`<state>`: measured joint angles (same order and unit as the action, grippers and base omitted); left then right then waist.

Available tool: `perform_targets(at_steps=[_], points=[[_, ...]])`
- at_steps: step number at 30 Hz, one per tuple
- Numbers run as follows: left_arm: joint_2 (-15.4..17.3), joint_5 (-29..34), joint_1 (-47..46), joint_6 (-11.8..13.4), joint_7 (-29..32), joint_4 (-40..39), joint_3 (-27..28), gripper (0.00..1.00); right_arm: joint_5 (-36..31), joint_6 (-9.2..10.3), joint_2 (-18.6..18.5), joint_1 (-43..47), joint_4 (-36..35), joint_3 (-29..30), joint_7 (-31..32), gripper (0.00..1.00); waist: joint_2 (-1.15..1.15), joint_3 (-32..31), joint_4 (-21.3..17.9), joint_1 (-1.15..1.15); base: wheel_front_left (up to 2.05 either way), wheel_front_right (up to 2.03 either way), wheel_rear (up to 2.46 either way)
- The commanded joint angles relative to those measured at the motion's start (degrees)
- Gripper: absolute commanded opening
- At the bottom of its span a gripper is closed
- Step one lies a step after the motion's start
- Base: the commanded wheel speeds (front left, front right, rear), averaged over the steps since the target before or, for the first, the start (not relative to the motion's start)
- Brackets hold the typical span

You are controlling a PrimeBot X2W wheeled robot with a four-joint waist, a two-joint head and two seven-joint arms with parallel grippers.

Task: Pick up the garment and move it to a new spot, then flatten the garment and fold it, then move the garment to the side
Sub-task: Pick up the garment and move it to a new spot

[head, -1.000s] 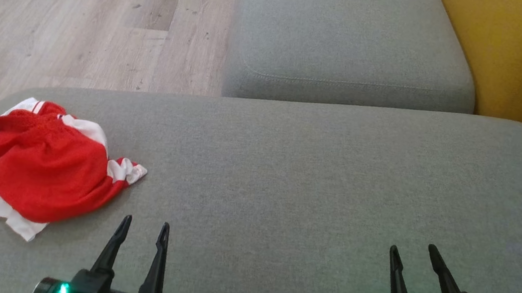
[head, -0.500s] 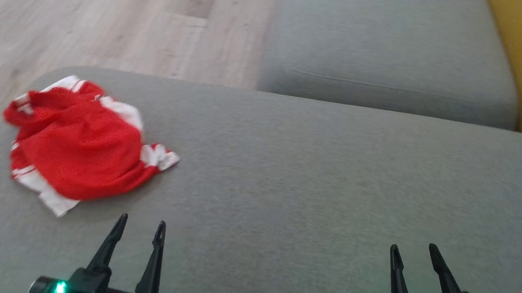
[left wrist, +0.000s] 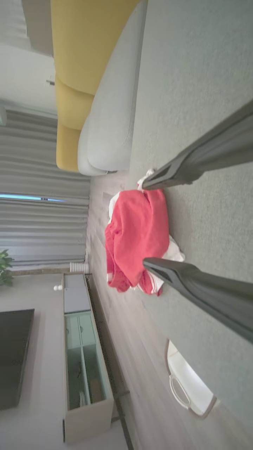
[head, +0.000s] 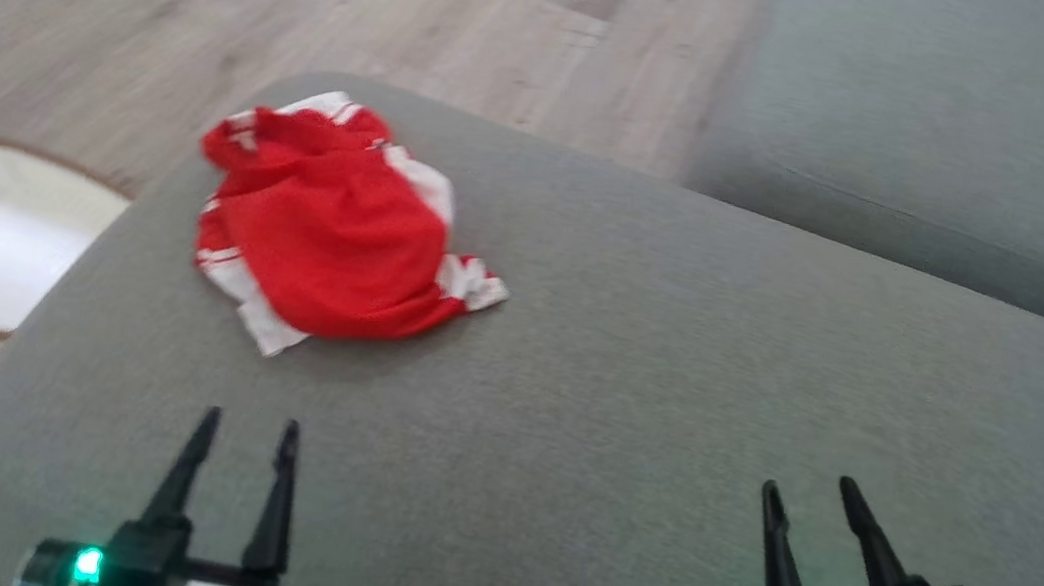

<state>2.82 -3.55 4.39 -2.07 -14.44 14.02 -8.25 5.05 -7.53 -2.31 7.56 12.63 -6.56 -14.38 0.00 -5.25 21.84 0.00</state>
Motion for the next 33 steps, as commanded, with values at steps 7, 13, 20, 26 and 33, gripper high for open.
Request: perform_targets(at_steps=[7,13,20,26,33], points=[[0.1,0.0,-2.3,1.1,-0.6,-4.0,5.5,1.0,-0.4,0.04,-0.6,-6.0,-1.5,-3.3,-0.6,1.0,0.0,2.8,3.7,0.0,0.0,0.0,0.0],[0.1,0.5,-2.5,1.0,-0.6,-4.8,6.6,1.0,-0.6,0.04,-0.6,-5.9,-1.3,-3.4,-0.6,1.0,0.0,3.0,3.9,0.0,0.0,0.0,0.0],[4.9,4.3,-9.4,-1.6,-0.6,-8.1,4.8,1.0,-2.2,0.04,-0.6,-4.1,-1.8,-2.2,-0.6,1.0,0.0,4.7,3.8,0.0,0.0,0.0,0.0],[10.7,3.2,-25.9,-4.7,-0.6,-4.8,1.8,1.0,-5.9,0.04,-1.6,-5.7,-2.7,-2.4,-0.6,1.0,0.0,11.5,2.3,0.0,0.0,0.0,0.0],[14.9,-2.2,-50.3,-5.4,5.4,8.8,-4.8,1.0,-6.8,0.04,-7.7,-11.1,-4.3,-4.8,-0.6,1.0,0.0,21.0,-0.8,0.0,0.0,0.0,0.0]])
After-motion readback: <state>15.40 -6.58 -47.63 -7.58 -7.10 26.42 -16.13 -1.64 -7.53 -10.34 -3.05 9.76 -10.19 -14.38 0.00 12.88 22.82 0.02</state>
